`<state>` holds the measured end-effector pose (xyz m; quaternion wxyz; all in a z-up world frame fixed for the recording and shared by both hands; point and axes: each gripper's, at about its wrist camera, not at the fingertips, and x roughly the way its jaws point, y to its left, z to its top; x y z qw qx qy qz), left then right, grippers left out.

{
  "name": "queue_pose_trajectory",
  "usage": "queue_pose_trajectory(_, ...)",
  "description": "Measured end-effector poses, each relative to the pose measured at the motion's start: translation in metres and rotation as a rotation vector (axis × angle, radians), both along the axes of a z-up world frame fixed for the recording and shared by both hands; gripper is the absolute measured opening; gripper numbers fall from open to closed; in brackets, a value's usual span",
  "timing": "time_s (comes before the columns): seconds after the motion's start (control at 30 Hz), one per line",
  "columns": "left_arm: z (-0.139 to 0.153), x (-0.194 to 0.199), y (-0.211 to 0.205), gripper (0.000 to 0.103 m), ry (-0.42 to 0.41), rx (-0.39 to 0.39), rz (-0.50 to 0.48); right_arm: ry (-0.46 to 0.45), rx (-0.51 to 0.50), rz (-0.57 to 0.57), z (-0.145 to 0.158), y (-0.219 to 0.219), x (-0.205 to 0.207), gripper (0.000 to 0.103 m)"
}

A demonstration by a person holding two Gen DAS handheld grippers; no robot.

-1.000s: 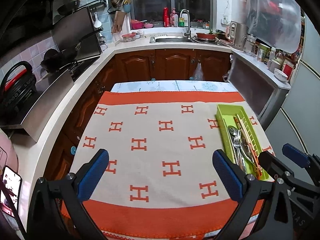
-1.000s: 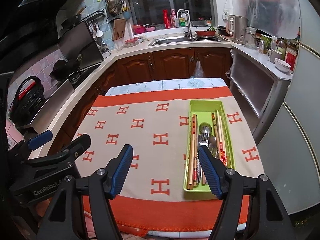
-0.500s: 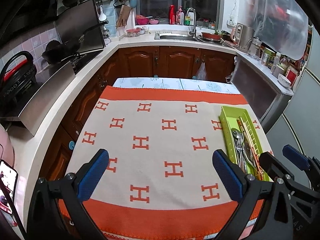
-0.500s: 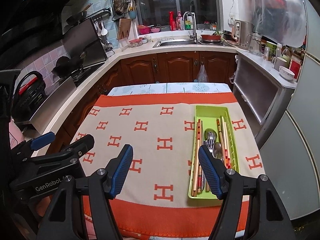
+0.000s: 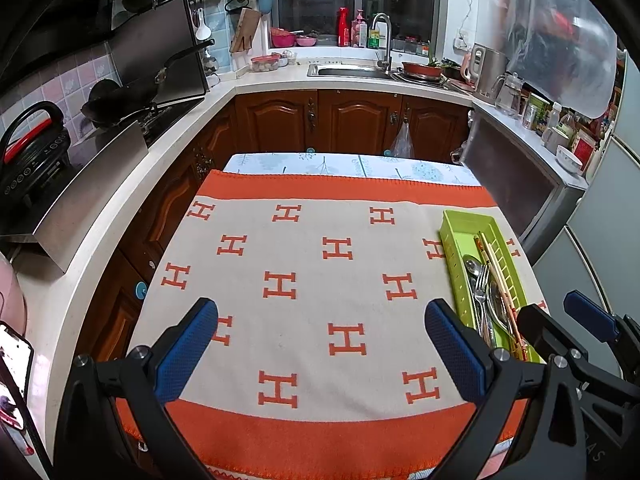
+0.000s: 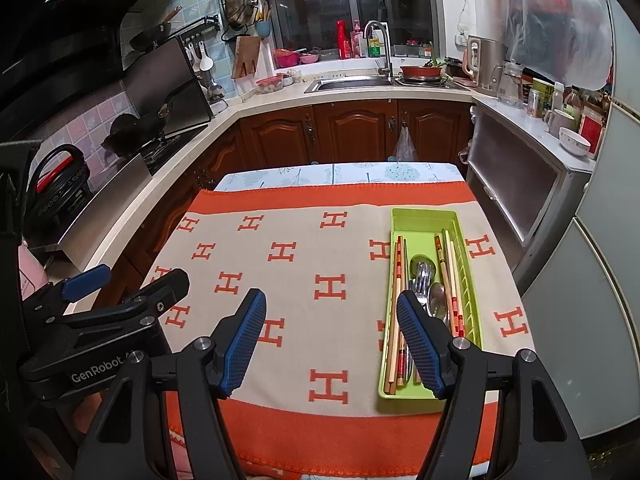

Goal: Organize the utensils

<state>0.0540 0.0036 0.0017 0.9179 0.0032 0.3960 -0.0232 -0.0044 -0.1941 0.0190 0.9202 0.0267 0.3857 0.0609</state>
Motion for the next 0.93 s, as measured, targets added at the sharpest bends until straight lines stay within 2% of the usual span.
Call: queue_pose_trajectory(0.93, -0.0053, 0.0013, 0.0005, 0.102, 0.005, -0.005, -0.008, 0.007, 0.013, -0.011, -0.0075, 0.0033, -0.0009, 0.069)
